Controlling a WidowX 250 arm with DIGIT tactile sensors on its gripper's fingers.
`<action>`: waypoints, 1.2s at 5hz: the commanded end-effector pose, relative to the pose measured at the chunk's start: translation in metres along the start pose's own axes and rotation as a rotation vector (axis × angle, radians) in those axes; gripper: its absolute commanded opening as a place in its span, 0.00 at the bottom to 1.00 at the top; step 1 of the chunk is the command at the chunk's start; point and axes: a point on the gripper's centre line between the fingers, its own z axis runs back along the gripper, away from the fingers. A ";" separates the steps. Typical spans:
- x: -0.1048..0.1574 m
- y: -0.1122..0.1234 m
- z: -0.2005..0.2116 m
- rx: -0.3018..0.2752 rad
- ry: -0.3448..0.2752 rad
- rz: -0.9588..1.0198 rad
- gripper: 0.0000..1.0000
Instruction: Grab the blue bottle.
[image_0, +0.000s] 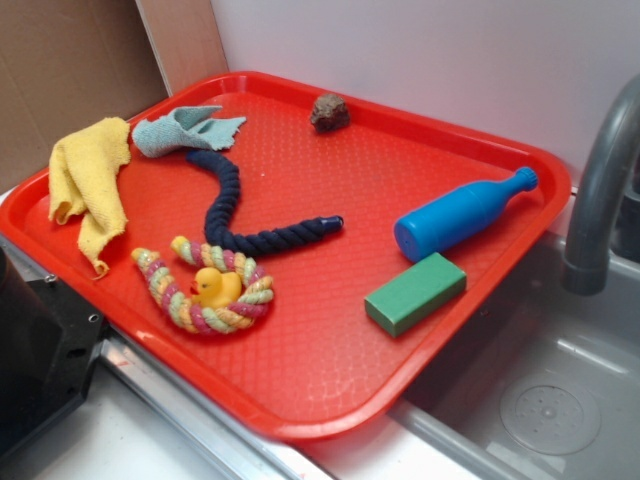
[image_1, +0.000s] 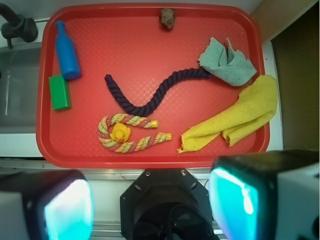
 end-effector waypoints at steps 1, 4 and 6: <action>0.000 0.000 0.000 0.000 0.000 0.000 1.00; 0.047 -0.050 -0.021 -0.138 -0.131 -0.154 1.00; 0.088 -0.070 -0.068 -0.054 -0.064 -0.260 1.00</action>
